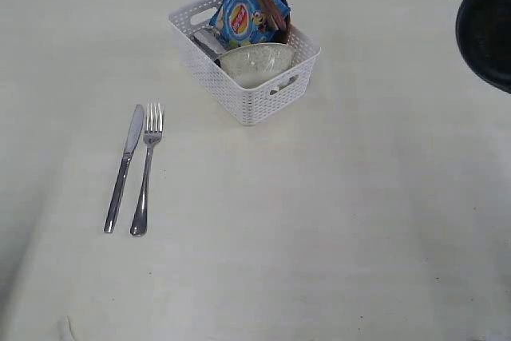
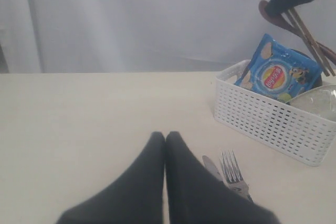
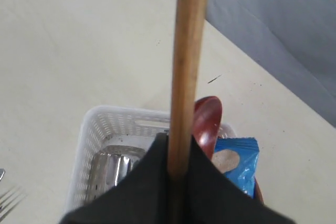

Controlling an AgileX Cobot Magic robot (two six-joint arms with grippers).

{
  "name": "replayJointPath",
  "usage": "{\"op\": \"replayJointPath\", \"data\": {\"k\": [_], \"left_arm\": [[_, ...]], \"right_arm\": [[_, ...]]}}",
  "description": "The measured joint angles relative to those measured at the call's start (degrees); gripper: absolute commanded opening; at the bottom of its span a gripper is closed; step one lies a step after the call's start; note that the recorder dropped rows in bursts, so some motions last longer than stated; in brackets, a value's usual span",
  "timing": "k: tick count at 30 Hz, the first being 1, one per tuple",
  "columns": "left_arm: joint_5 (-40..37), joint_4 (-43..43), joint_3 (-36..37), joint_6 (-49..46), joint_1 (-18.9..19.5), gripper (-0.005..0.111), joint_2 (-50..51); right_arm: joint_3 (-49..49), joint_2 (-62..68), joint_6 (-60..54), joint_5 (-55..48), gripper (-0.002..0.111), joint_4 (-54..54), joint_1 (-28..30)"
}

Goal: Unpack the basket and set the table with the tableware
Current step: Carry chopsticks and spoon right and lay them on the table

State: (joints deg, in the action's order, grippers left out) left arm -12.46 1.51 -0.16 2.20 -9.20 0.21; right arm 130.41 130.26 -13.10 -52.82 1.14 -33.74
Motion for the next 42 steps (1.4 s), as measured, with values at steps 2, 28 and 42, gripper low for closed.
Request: {"op": "replayJointPath", "data": {"k": [2, 28, 42], "left_arm": [[0.0, 0.0, 0.0, 0.0, 0.0, 0.0, 0.0], [0.0, 0.0, 0.0, 0.0, 0.0, 0.0, 0.0], [0.0, 0.0, 0.0, 0.0, 0.0, 0.0, 0.0]], "right_arm": [[0.0, 0.0, 0.0, -0.9, 0.0, 0.3, 0.0], [-8.8, -9.5, 7.6, -14.7, 0.0, -9.0, 9.9], [-48.8, -17.1, 10.2, -2.3, 0.0, 7.3, 35.1]]}}
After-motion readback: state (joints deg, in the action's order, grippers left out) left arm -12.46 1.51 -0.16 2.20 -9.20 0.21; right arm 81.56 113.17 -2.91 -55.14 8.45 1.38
